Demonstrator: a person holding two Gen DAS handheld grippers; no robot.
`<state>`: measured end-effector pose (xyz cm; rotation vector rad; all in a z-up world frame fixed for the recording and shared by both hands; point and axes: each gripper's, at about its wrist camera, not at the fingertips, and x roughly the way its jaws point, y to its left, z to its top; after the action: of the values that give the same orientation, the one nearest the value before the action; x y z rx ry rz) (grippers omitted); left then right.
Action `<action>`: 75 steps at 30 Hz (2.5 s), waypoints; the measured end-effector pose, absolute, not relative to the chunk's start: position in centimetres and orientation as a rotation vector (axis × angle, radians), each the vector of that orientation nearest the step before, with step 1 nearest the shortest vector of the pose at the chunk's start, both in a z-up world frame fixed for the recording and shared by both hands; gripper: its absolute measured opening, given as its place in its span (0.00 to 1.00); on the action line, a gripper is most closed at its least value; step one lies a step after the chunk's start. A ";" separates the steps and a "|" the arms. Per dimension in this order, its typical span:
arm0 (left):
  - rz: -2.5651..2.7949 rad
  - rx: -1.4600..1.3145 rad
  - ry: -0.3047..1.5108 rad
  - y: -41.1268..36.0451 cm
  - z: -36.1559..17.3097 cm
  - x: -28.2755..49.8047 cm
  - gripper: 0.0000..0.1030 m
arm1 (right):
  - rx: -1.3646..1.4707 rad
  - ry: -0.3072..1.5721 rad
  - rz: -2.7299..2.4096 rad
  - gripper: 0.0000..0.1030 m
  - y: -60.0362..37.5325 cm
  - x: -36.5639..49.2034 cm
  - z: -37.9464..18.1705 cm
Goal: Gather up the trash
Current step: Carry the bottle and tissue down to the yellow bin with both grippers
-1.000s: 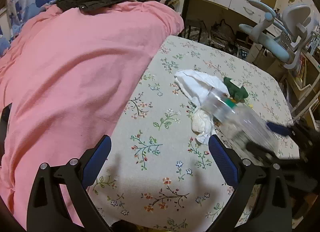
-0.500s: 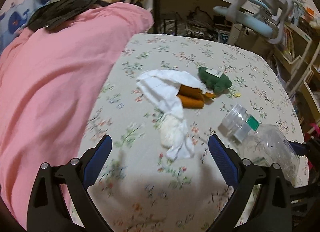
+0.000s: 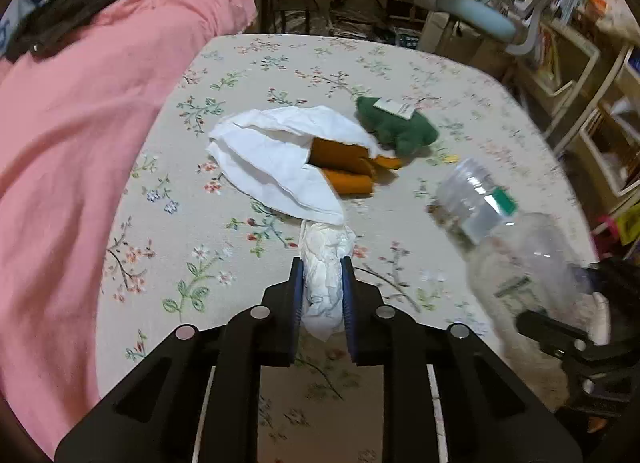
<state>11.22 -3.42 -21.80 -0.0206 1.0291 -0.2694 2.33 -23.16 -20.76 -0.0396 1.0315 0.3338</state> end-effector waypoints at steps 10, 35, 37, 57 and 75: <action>-0.337 -0.101 0.937 -2.5 -17.6 7.1 0.16 | 0.110 1.003 0.362 0.53 -25.1 1.0 -19.4; -0.325 -0.102 0.823 -2.5 -14.9 -0.3 0.16 | 0.152 0.893 0.407 0.53 -24.1 -4.6 -17.1; -0.320 -0.110 0.817 -2.3 -14.9 -1.4 0.16 | 0.162 0.888 0.416 0.53 -23.9 -5.6 -17.2; -0.291 -0.066 0.823 -1.5 -16.1 -10.9 0.16 | 0.098 1.108 0.558 0.53 -19.8 -18.4 -23.6; -0.315 -0.040 0.883 -2.8 -17.6 -14.9 0.16 | 0.076 1.073 0.441 0.67 -20.2 -19.3 -24.2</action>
<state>-14.93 -2.82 -17.56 -0.0401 0.8829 -0.3146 -19.31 -20.24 -24.22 0.0759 1.0731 0.4408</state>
